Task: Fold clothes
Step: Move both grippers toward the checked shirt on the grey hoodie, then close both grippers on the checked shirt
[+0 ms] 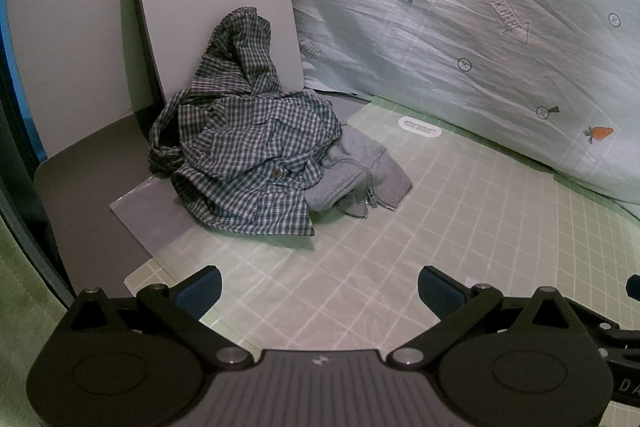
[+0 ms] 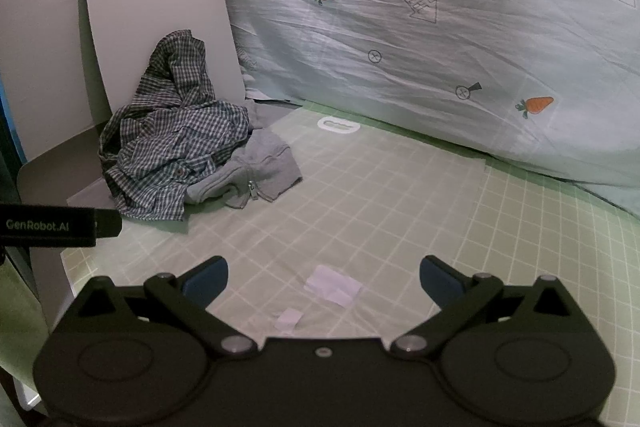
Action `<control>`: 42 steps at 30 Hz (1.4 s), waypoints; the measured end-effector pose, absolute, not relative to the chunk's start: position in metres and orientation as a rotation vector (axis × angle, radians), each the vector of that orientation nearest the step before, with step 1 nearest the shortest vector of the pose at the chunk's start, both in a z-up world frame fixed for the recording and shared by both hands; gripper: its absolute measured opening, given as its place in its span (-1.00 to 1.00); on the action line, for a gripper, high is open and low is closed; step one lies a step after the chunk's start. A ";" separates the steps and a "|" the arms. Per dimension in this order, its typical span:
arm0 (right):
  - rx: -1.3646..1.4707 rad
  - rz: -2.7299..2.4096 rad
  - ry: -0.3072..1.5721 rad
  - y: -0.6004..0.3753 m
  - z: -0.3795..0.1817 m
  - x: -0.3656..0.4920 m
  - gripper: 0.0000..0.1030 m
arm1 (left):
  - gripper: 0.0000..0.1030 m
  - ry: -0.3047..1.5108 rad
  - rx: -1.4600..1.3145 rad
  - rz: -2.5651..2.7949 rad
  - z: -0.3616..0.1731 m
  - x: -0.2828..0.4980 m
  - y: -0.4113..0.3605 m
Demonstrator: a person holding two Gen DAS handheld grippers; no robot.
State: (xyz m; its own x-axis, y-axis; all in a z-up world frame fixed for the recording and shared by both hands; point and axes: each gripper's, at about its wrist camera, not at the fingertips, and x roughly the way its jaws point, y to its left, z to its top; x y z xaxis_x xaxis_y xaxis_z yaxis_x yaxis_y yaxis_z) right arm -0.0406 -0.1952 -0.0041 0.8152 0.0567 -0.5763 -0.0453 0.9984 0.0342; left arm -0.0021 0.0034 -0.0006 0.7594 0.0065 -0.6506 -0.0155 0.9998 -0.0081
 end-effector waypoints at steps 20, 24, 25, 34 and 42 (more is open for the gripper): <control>0.013 0.033 0.621 -0.195 -0.008 -0.034 1.00 | 1.00 0.723 -0.005 0.003 -0.005 0.009 0.002; 0.010 0.029 0.625 -0.196 -0.009 -0.030 1.00 | 1.00 0.729 0.000 -0.005 -0.008 0.015 -0.001; 0.012 0.025 0.627 -0.197 -0.010 -0.029 1.00 | 1.00 0.730 0.001 -0.007 -0.009 0.017 -0.002; 0.029 -0.005 0.648 -0.200 -0.019 -0.008 1.00 | 1.00 0.753 0.026 -0.025 -0.018 0.043 -0.003; 0.009 0.031 0.669 -0.191 -0.026 0.052 1.00 | 1.00 0.769 -0.017 0.055 -0.026 0.086 0.018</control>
State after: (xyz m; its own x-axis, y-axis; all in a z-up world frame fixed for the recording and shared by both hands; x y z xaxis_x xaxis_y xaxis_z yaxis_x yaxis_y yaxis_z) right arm 0.0521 -0.1906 -0.0265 0.7843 0.0321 -0.6196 -0.0262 0.9995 0.0186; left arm 0.0861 0.0175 -0.0257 0.7171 0.0434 -0.6956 -0.0561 0.9984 0.0044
